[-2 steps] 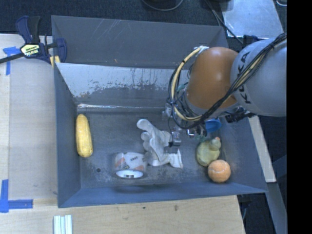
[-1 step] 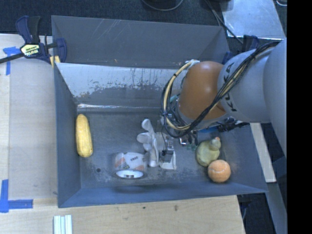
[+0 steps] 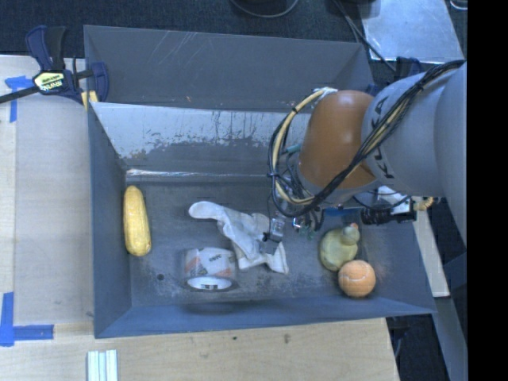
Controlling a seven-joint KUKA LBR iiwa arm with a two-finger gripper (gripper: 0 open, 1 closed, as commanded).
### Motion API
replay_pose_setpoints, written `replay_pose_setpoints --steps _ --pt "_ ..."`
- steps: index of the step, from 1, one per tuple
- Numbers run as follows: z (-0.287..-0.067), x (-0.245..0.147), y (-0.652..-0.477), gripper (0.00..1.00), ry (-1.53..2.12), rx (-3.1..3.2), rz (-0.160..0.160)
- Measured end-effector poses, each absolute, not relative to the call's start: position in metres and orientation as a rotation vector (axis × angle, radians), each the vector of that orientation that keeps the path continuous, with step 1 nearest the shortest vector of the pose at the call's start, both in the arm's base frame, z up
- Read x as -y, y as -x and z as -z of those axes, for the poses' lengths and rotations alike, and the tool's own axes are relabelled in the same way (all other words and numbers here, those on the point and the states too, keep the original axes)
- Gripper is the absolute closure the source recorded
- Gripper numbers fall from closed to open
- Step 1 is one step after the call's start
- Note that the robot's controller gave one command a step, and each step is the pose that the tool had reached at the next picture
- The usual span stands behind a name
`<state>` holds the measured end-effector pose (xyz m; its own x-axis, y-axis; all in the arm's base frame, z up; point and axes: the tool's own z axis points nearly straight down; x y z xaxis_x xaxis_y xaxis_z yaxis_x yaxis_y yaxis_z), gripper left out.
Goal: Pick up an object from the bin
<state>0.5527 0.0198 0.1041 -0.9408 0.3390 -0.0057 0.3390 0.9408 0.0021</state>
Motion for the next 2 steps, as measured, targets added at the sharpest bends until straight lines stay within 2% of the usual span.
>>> replay_pose_setpoints --steps 1,2 --pt "-0.093 -0.021 -0.556 0.0 -0.324 -3.121 0.0" --pt "-0.072 -0.021 -0.508 1.0 -0.821 -3.017 -0.005"
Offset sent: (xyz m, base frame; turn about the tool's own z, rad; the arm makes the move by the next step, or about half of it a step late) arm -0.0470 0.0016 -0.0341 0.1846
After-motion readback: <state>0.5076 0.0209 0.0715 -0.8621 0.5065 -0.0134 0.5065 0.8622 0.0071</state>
